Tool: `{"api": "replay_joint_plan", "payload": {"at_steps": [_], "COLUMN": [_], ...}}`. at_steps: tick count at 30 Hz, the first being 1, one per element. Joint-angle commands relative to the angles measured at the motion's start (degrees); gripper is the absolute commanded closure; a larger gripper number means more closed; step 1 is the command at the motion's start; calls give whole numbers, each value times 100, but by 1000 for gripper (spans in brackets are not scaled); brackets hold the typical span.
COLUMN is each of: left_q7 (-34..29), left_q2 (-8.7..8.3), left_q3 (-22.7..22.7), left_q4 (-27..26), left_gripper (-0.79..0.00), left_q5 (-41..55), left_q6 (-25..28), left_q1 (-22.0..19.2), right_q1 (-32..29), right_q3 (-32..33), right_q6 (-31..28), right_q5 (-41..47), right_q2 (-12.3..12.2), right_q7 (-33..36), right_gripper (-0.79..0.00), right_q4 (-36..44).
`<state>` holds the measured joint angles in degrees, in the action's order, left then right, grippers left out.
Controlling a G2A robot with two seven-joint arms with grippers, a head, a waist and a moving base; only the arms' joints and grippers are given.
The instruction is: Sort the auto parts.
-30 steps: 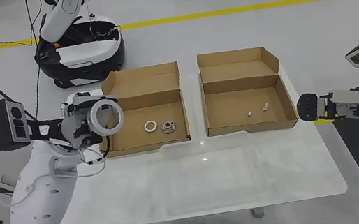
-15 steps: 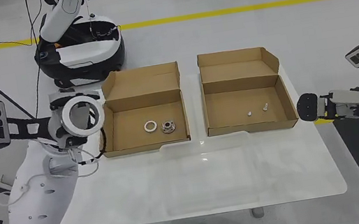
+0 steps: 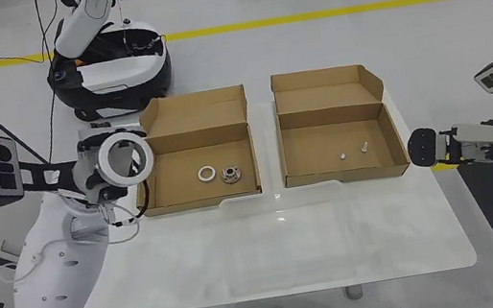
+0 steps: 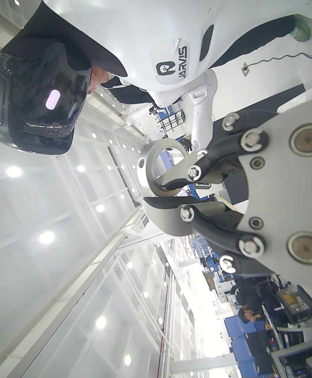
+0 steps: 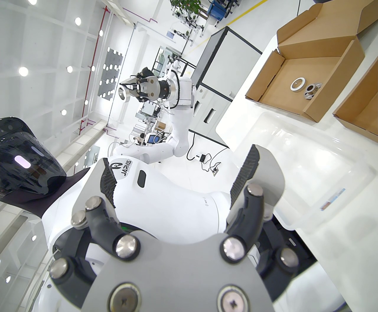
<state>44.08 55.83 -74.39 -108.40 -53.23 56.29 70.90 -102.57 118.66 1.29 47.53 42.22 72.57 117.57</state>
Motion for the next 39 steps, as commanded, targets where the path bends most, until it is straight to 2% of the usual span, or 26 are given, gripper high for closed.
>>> {"api": "replay_joint_plan", "payload": {"at_steps": [1, 10, 14, 17, 20, 26, 29, 35, 39], "left_q7": [-299, -1684, -2222, -2695, -3448, -5507, -6240, -7112, -7318], "left_q2": [11, 12, 6, 7, 2, -21, -29, -72, -147], "left_q3": [12, -191, -266, -211, -96, 347, 558, 869, 1108], "left_q4": [23, 301, 290, 368, 523, 848, 958, 975, 937], "left_gripper": [0, 0, 0, 0, 0, 0, 0, 0, 0], "left_q5": [24, -301, -559, -570, -531, -503, -517, -1184, -1821], "left_q6": [-187, -778, -855, -733, -539, -54, 70, 171, 171], "left_q1": [20, -135, -330, -600, -1025, -1918, -2155, -2073, -1918], "right_q1": [0, 0, 0, 0, 0, 0, 0, 0, 0], "right_q3": [0, 0, 0, 0, 0, 0, 0, 0, 0], "right_q6": [0, 0, 0, 0, 0, 0, 0, 0, 0], "right_q5": [0, 0, 0, 0, 0, 0, 0, 0, 0], "right_q2": [0, 0, 0, 0, 0, 0, 0, 0, 0], "right_q7": [0, 0, 0, 0, 0, 0, 0, 0, 0], "right_gripper": [-785, -785, -785, -785, -785, -785, -785, -785, -785], "right_q4": [0, 0, 0, 0, 0, 0, 0, 0, 0]}}
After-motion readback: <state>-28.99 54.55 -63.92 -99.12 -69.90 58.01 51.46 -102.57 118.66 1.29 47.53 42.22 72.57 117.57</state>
